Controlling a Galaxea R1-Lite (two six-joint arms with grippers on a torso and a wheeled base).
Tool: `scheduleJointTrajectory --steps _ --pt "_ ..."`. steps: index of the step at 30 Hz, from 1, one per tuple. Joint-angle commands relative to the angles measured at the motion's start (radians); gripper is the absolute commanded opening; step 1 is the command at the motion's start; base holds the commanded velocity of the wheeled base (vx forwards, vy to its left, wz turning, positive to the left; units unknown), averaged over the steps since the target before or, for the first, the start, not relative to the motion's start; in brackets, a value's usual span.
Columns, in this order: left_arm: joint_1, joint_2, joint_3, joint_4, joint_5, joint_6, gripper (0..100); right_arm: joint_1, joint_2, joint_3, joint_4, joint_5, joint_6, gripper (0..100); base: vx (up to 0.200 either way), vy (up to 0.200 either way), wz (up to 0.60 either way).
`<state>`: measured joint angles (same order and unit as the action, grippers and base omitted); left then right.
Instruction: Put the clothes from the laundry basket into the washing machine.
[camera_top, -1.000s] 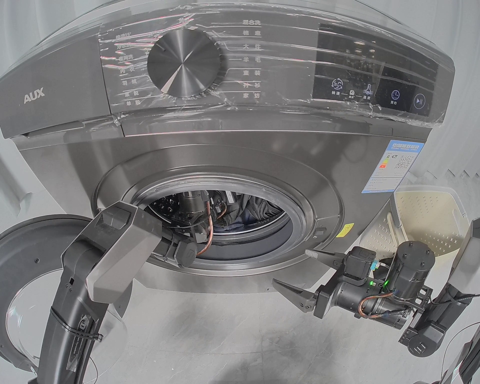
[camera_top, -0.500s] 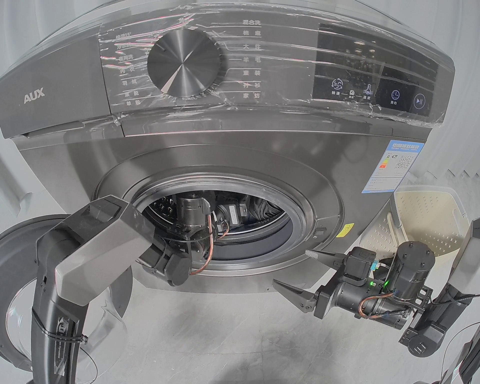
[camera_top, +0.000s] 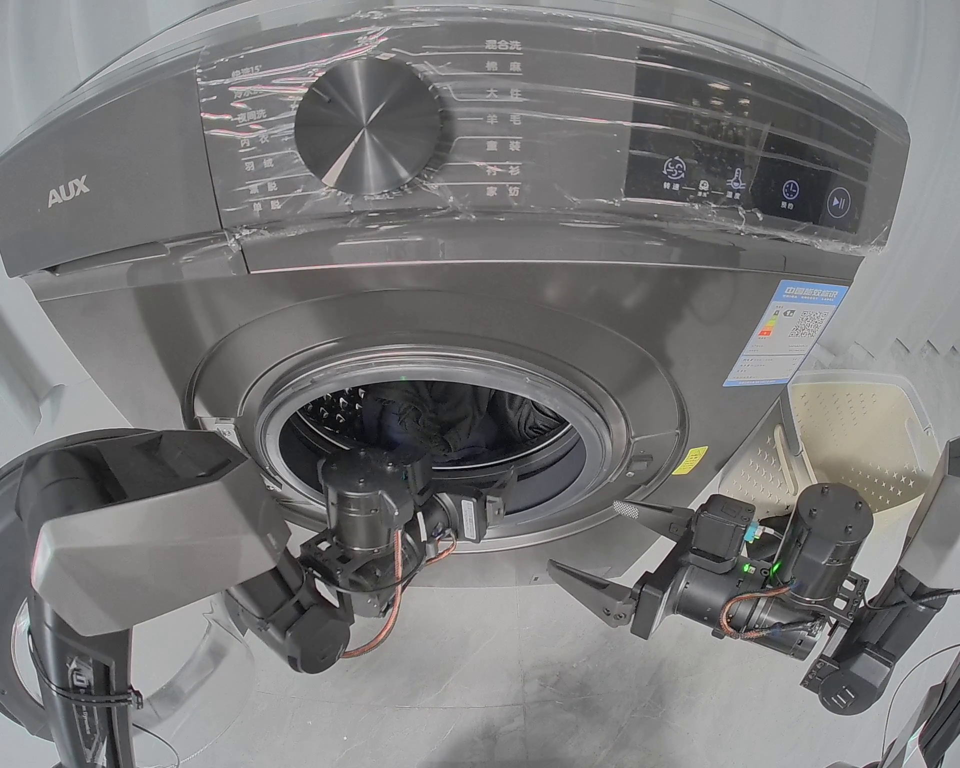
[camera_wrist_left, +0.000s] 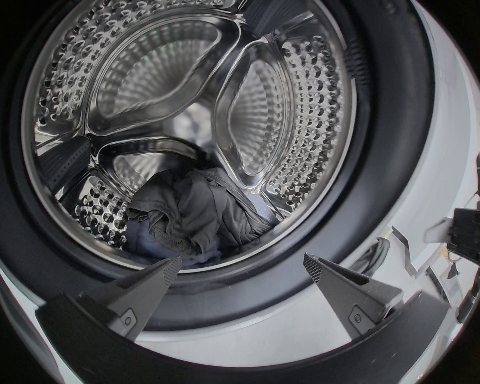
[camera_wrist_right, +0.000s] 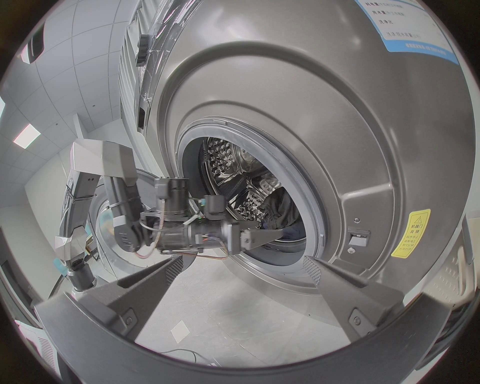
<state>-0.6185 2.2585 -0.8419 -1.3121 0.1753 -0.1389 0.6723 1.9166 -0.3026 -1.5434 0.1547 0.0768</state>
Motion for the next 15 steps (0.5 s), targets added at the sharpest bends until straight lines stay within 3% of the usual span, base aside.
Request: scheduleJointTrajectory --steps 1,7,15 --pt "-0.044 -0.162 0.204 -0.085 -0.023 0.001 100 -0.007 -0.041 0.037 0.000 -0.001 -0.002 100 0.000 0.000 0.00" --pt "-0.099 -0.293 0.402 -0.188 -0.025 -0.002 100 -0.002 -0.108 0.069 0.002 -0.069 0.001 100 0.000 0.000 0.00" --pt "-0.095 -0.435 0.592 -0.234 -0.016 0.002 100 -0.023 -0.212 0.141 0.000 -0.083 -0.002 100 0.000 0.000 0.00"
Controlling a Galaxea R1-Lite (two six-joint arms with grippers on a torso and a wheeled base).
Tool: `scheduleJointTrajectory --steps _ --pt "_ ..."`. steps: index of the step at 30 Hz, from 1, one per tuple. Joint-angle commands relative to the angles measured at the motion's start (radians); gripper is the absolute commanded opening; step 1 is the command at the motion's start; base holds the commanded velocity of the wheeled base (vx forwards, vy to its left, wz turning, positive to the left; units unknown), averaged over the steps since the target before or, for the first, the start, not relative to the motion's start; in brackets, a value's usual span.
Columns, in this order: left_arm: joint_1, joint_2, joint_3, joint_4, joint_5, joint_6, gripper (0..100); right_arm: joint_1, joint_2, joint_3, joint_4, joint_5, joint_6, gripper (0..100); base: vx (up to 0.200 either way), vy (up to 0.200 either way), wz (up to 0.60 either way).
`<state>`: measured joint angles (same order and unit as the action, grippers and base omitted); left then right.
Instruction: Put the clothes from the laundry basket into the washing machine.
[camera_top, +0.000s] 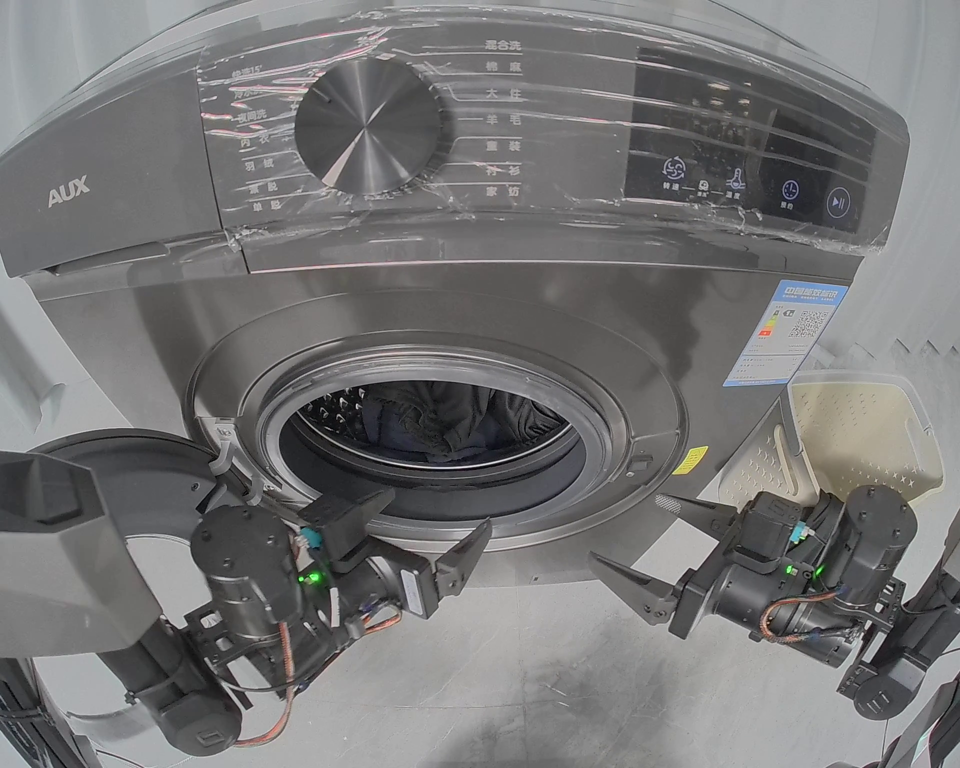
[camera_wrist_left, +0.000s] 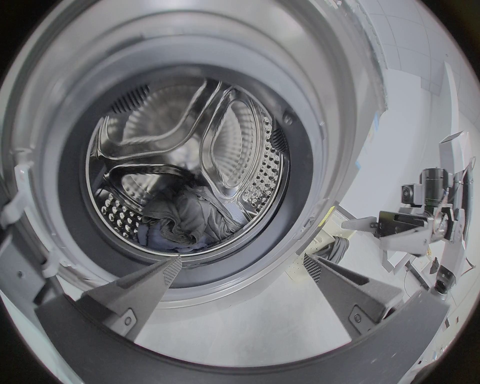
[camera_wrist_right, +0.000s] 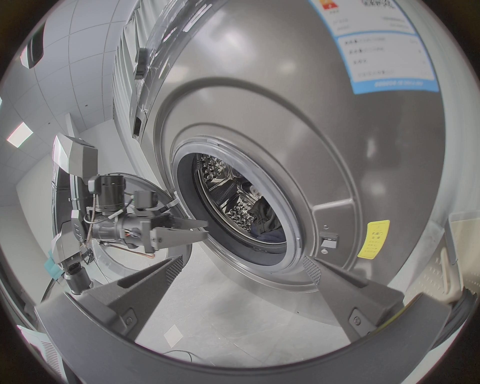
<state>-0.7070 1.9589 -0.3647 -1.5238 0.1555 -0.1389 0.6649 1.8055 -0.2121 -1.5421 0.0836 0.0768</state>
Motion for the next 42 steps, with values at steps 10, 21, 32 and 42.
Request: scheduleJointTrajectory --steps 10,21,32,42 --pt "0.001 -0.324 0.257 -0.021 0.025 0.021 100 -0.056 -0.224 0.146 0.002 -0.082 0.001 100 -0.080 0.000 0.00" --pt "0.050 -0.512 0.365 0.007 0.029 0.055 100 -0.149 -0.324 0.212 0.027 -0.084 -0.002 100 -0.200 0.000 0.00" --pt "0.107 -0.808 0.365 0.269 0.027 0.082 100 -0.186 -0.601 0.212 0.356 -0.085 -0.011 100 -0.200 0.000 0.00" --pt "0.113 -1.322 0.363 0.814 0.029 0.068 100 -0.243 -0.959 0.212 0.749 -0.206 -0.005 100 -0.080 0.000 0.00"
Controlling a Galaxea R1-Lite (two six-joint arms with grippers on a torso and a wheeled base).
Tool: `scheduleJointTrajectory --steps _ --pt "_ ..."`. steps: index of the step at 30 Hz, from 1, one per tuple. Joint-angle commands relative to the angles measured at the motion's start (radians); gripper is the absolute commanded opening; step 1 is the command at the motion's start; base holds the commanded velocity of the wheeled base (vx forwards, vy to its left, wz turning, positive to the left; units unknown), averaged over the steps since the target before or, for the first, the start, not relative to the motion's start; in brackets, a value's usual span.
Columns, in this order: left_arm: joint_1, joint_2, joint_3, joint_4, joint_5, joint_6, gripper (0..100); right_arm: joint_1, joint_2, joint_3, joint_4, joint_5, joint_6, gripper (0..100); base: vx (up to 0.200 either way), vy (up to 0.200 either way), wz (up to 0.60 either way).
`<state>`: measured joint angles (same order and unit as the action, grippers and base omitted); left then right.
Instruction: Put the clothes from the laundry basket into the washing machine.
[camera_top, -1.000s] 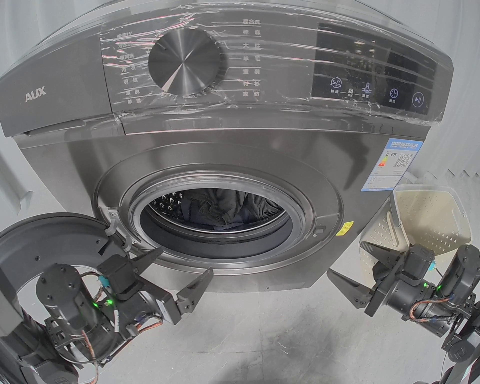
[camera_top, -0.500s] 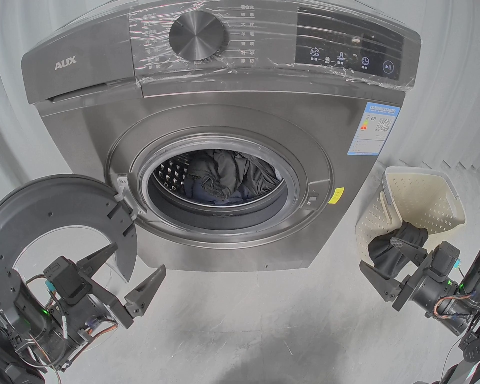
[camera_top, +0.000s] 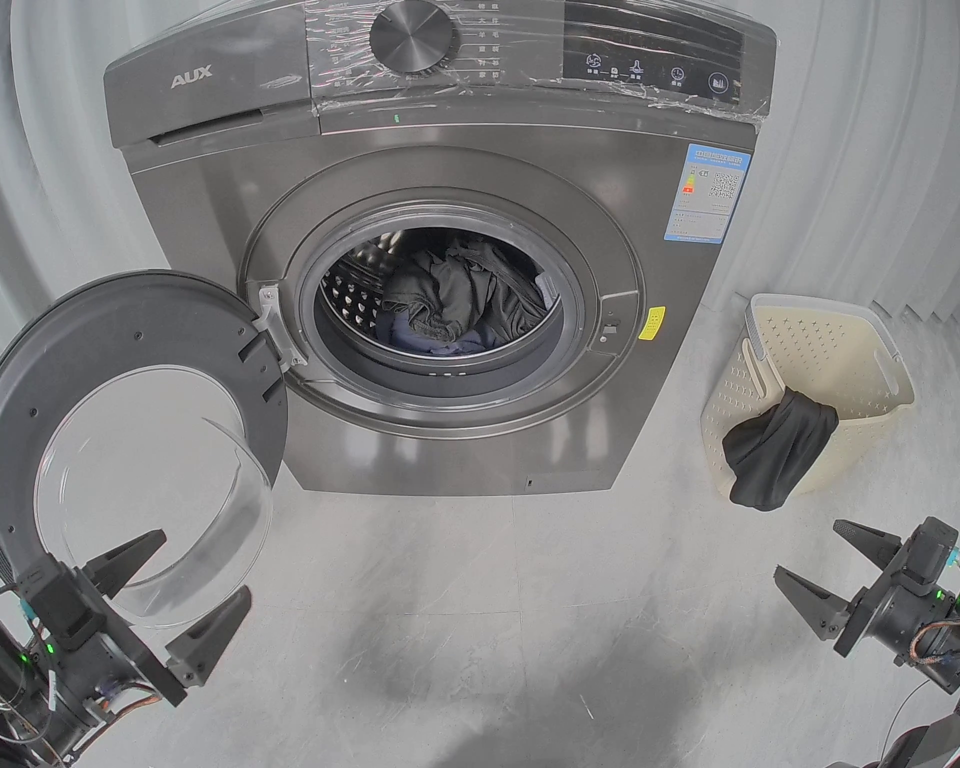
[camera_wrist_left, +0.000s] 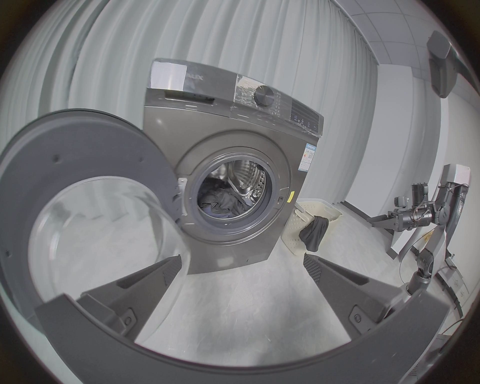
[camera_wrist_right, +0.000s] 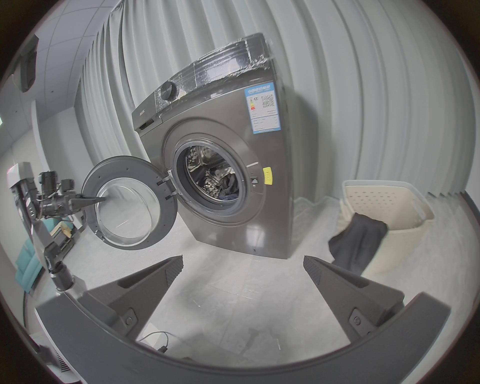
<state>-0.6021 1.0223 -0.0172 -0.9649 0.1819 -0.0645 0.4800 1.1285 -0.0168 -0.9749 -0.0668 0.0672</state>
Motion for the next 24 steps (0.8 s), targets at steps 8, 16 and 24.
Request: scheduleJointTrajectory --steps 8,16,24 --pt "0.165 -0.699 0.014 0.568 -0.016 0.002 100 -0.210 -0.550 0.017 0.397 -0.051 -0.009 100 0.000 -0.050 0.00" --pt "0.259 -0.835 0.017 0.696 -0.082 -0.006 100 -0.288 -0.788 0.017 0.625 -0.045 -0.024 100 0.000 -0.200 0.00" --pt "0.377 -0.912 0.017 0.805 -0.148 -0.008 100 -0.328 -1.021 0.017 0.900 -0.045 -0.027 100 0.000 -0.125 0.00"
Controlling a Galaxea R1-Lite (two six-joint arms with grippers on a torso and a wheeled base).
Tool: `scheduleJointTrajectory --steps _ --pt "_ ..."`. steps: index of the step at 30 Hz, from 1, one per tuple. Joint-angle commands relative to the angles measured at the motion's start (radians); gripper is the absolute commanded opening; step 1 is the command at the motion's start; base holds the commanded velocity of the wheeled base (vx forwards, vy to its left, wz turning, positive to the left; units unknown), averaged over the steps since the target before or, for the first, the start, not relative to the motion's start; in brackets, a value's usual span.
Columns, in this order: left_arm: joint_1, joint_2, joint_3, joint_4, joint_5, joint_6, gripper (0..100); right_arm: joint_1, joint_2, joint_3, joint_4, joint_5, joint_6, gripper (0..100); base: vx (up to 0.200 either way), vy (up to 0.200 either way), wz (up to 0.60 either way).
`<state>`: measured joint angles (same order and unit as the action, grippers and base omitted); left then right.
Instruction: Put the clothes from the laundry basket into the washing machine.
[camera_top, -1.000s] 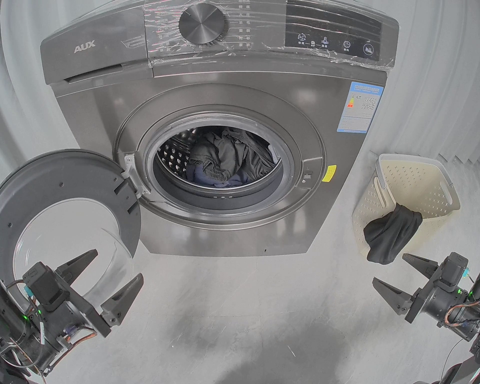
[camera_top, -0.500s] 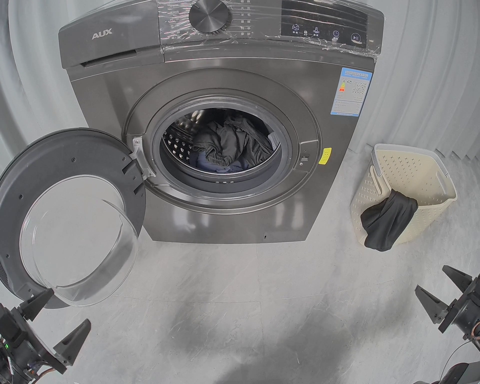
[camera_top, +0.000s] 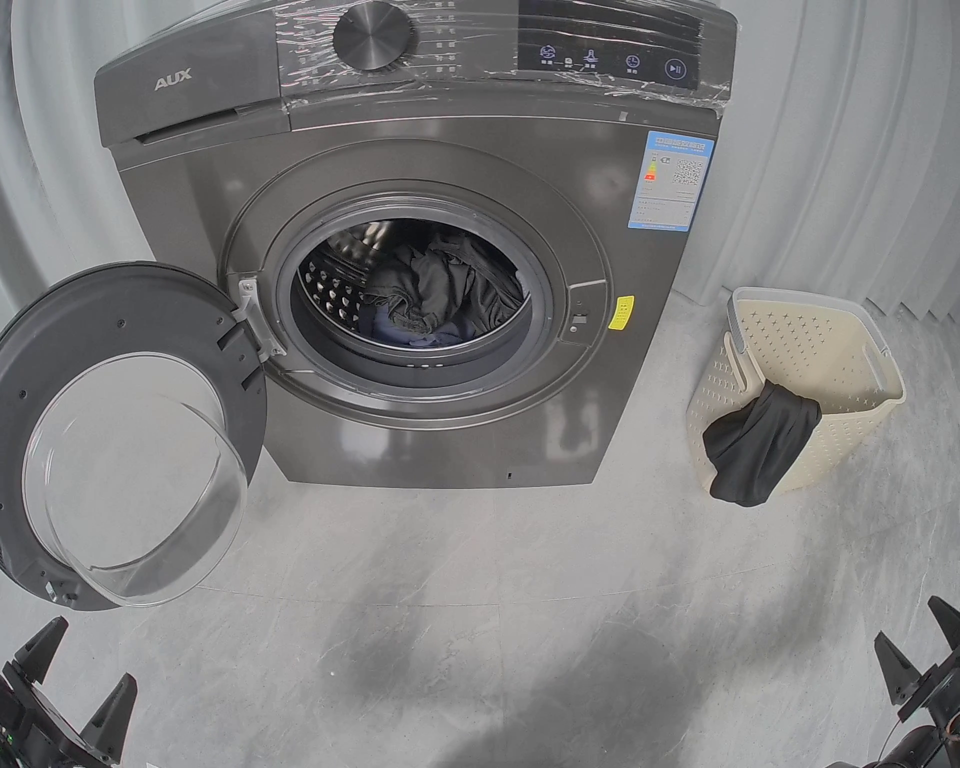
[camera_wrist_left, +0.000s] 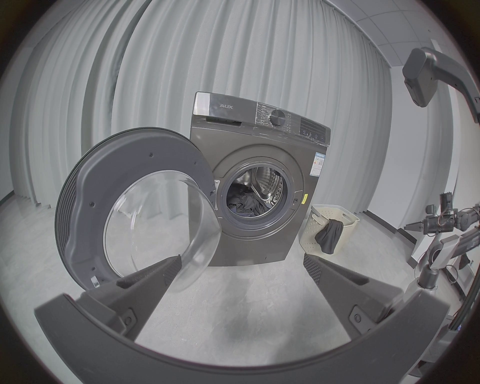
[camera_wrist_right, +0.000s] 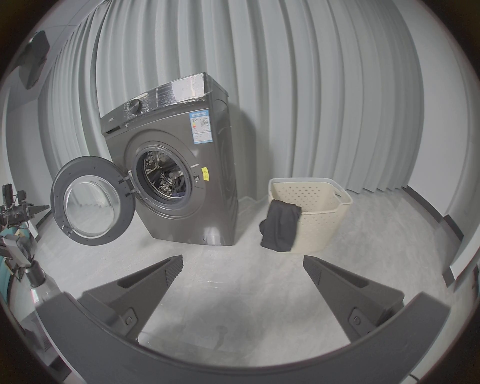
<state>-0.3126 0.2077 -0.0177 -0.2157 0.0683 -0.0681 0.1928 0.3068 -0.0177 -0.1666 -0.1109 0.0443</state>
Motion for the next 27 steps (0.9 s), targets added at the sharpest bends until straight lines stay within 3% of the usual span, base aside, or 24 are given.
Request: scheduleJointTrajectory --steps 1,4,6,10,11,13,14,15,17,18,20,22,26,27 --pt "0.104 -0.109 0.018 0.087 -0.044 -0.006 100 -0.050 -0.212 0.018 0.108 -0.003 -0.009 100 0.000 0.000 0.00" --pt "0.118 -0.114 0.018 0.139 -0.045 0.005 100 -0.055 -0.212 0.018 0.101 -0.010 -0.007 100 0.000 0.000 0.00" --pt "0.130 -0.113 0.018 0.138 -0.018 0.008 100 -0.058 -0.212 0.018 0.101 -0.024 -0.009 100 0.000 0.000 0.00" --pt "0.205 -0.114 0.018 0.133 0.015 0.013 100 -0.098 -0.210 0.018 0.101 -0.089 -0.029 100 0.000 0.000 0.00" --pt "0.222 -0.114 0.018 0.139 0.019 0.013 100 -0.147 -0.226 0.018 0.101 -0.069 -0.067 100 0.000 0.000 0.00" --pt "0.224 -0.114 0.018 0.139 0.025 0.016 100 -0.179 -0.247 0.016 0.107 -0.024 -0.086 100 0.000 0.000 0.00" --pt "0.224 -0.114 0.018 0.139 0.044 0.027 100 -0.193 -0.298 0.016 0.114 0.060 -0.086 100 0.000 0.000 0.00" --pt "0.224 -0.114 0.018 0.139 0.054 0.034 100 -0.193 -0.307 0.016 0.113 0.086 -0.083 100 0.000 0.000 0.00" --pt "0.244 -0.117 0.018 0.141 0.065 0.073 100 -0.193 -0.307 0.016 0.114 0.102 -0.081 100 0.000 0.000 0.00" --pt "0.302 -0.143 0.018 0.141 0.050 0.119 100 -0.193 -0.305 0.015 0.116 0.097 -0.083 100 0.000 0.000 0.00" --pt "0.332 -0.198 0.018 0.144 -0.010 0.160 100 -0.193 -0.305 0.016 0.116 0.094 -0.081 100 0.000 0.000 0.00" --pt "0.319 -0.198 0.018 0.144 -0.036 0.154 100 -0.193 -0.304 0.016 0.118 0.092 -0.078 100 0.000 0.000 0.00" --pt "0.313 -0.202 0.018 0.174 -0.039 0.053 100 -0.191 -0.304 0.016 0.131 0.034 0.022 100 0.000 0.000 0.00" --pt "0.313 -0.202 0.018 0.196 -0.045 0.051 100 -0.191 -0.305 0.012 0.144 0.039 0.029 100 0.000 0.000 0.00"
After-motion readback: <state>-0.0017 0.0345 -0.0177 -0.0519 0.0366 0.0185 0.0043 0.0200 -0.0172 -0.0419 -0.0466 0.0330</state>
